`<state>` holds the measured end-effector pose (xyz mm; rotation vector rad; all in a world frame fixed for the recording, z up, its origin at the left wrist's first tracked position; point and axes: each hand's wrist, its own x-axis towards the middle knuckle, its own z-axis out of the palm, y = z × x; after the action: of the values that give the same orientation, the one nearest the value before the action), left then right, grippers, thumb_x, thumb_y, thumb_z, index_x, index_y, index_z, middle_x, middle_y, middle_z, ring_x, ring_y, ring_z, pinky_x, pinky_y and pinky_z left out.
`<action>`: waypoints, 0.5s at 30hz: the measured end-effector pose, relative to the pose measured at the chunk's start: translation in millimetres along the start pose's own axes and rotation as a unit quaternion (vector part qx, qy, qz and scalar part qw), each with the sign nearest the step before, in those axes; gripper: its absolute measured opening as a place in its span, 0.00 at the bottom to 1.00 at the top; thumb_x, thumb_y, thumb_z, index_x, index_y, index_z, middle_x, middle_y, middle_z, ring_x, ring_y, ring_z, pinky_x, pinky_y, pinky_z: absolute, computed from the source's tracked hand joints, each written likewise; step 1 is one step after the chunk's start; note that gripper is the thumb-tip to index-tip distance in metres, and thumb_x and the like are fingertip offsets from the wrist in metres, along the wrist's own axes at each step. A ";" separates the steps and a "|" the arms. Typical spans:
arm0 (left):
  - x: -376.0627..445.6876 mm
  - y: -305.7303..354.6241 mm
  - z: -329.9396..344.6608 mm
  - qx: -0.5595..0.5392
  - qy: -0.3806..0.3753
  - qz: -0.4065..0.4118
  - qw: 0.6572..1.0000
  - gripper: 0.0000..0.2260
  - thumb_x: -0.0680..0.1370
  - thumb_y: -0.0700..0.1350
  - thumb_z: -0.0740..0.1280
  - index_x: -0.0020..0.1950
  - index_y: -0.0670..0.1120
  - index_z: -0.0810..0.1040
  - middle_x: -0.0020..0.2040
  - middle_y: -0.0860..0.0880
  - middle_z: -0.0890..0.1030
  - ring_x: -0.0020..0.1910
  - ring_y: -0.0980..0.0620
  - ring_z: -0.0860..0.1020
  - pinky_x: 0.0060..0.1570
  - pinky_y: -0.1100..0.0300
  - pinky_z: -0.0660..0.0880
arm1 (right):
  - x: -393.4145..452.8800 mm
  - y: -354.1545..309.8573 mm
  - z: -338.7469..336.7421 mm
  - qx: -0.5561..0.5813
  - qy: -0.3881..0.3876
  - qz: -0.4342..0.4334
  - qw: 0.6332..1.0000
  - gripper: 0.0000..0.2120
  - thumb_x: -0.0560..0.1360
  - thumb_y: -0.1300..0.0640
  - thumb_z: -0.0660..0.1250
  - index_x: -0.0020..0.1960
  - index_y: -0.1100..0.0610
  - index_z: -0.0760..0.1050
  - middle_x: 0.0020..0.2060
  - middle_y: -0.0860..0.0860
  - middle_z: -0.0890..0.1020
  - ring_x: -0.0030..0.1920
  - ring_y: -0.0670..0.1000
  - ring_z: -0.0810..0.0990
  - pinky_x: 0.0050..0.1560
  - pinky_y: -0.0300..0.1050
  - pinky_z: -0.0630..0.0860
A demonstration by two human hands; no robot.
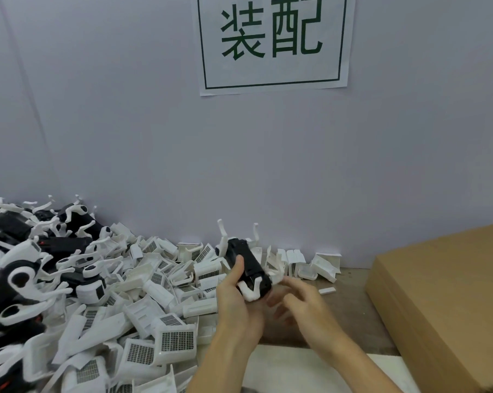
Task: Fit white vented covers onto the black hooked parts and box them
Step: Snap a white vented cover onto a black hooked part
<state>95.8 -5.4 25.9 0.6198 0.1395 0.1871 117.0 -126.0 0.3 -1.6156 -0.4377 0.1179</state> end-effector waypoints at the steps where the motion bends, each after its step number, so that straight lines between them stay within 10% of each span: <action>1: 1.1 4.7 1.3 -0.016 0.002 0.019 1.000 0.14 0.72 0.49 0.69 0.41 0.38 0.84 0.38 0.41 0.83 0.34 0.45 0.83 0.39 0.51 0.80 | 0.7 2.2 1.6 -0.066 0.026 -0.013 0.997 0.21 0.77 0.68 0.59 0.57 0.44 0.79 0.41 0.55 0.84 0.37 0.49 0.80 0.37 0.37 0.76; 8: 2.8 37.7 11.6 -0.033 0.060 0.099 0.993 0.17 0.77 0.44 0.70 0.28 0.46 0.83 0.32 0.48 0.79 0.31 0.51 0.79 0.45 0.54 0.76 | 21.3 3.6 25.2 -0.280 0.078 -0.010 0.957 0.02 0.78 0.49 0.66 0.49 0.46 0.76 0.42 0.43 0.81 0.40 0.38 0.79 0.36 0.32 0.74; 15: -1.4 63.0 13.9 -0.067 0.105 0.108 0.986 0.10 0.79 0.52 0.69 0.45 0.45 0.79 0.29 0.50 0.77 0.25 0.55 0.77 0.35 0.57 0.78 | 52.4 3.0 61.5 -0.394 0.020 0.052 0.917 0.21 0.76 0.44 0.68 0.32 0.52 0.64 0.32 0.49 0.73 0.29 0.47 0.69 0.30 0.40 0.67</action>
<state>88.7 36.8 74.2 0.4793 0.2604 0.4686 145.2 -50.2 0.8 -2.4354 -0.3869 -0.0197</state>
